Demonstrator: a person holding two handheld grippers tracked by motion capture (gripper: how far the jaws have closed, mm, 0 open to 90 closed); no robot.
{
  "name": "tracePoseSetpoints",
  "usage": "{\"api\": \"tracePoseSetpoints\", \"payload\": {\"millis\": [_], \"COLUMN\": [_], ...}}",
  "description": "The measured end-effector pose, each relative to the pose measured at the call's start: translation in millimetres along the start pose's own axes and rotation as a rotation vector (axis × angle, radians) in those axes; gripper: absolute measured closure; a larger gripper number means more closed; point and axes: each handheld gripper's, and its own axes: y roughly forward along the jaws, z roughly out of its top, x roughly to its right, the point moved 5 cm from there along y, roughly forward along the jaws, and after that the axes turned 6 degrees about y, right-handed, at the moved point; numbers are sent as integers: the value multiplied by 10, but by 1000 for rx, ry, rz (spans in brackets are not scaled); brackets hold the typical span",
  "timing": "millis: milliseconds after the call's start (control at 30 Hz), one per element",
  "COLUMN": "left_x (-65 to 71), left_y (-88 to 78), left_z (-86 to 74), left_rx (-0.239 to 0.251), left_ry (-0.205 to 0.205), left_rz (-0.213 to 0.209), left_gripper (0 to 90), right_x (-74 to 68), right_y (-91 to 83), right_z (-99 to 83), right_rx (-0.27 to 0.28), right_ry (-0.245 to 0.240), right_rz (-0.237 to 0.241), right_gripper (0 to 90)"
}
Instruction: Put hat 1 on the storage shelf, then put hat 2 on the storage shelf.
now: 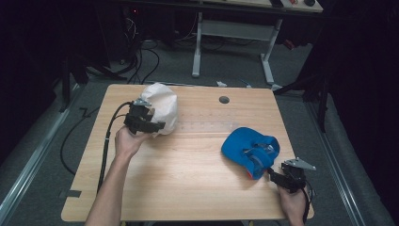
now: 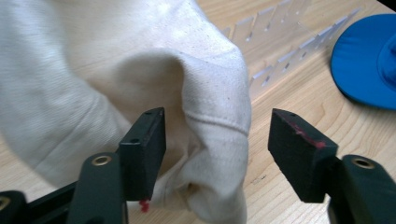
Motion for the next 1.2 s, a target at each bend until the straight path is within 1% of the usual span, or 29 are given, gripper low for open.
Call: {"api": "tracePoseSetpoints", "payload": {"millis": [33, 67, 100, 133, 200, 267, 300, 367, 400, 433, 500, 533, 567, 600, 767, 800, 833, 867, 900, 967, 1033, 1067, 1100, 1133, 1200], "left_x": [-1, -1, 5, 5, 22, 37, 37, 57, 57, 73, 94, 94, 116, 130, 208, 208, 242, 242, 280, 323, 366, 366, 385, 421, 444], "left_y": [-34, -34, -103, -103, -188, -234, -234, -291, -291, -317, -333, -333, -334, -333, -322, -322, -307, -307, -282, -245, -197, -197, -171, -113, -52], "left_z": [-11, -11, -39, -39, -103, -160, -160, -269, -269, -361, -463, -463, -564, -614, -842, -842, -923, -923, -998, -1074, -1152, -1152, -1194, -1277, -1347], "left_rx": [11, 11, 43, 43, 72, 84, 84, 98, 98, 108, 115, 115, 120, 122, 131, 131, 131, 131, 127, 115, 103, 103, 93, 78, 52], "left_ry": [-6, -6, -19, -19, -39, -47, -47, -63, -63, -81, -100, -100, -124, -134, -173, -173, -186, -186, -182, -180, -178, -178, -172, -167, -160], "left_rz": [4, 4, 9, 9, 5, 6, 6, 5, 5, 7, 8, 8, 3, 2, 2, 2, 4, 4, 15, 24, 44, 44, 56, 75, 98], "left_gripper": [347, 337, 332, 329, 318, 315, 313, 312, 312, 311, 312, 313, 312, 312, 312, 311, 311, 308, 306, 304, 300, 300, 301, 302, 302], "right_x": [-1, 0, 0, 0, 1, 0, 0, 0, 0, 0, 0, 0, 0, 0, 0, 0, 2, 2, 2, 6, 4, 4, 4, 4, 6], "right_y": [0, 0, 0, 0, 0, 1, 2, 2, 2, 3, 5, 5, 6, 6, 6, 6, 5, 5, 5, 5, 6, 6, 5, 5, 4], "right_z": [0, 0, 0, 0, 0, 1, 2, 2, 2, 2, 3, 3, 4, 5, 5, 5, 5, 5, 6, 7, 7, 7, 7, 7, 8], "right_rx": [0, 0, 0, 0, 0, 0, 1, 1, 1, 1, 3, 3, 4, 4, 1, 1, -1, -1, -1, -1, 0, 0, -1, -1, -2], "right_ry": [0, 0, 0, 0, -1, 1, 0, 0, 0, 0, 0, 0, 0, 0, 1, 1, 0, 0, 2, 4, 4, 4, 5, 5, 3], "right_rz": [0, 0, 0, 0, 0, 0, 0, 0, 0, -1, 0, 0, 0, 0, -1, -1, -1, -1, 3, 10, 8, 8, 9, 10, 12], "right_gripper": [371, 371, 371, 371, 371, 371, 371, 371, 371, 371, 371, 371, 371, 371, 371, 371, 371, 371, 372, 373, 373, 373, 373, 372, 372]}}
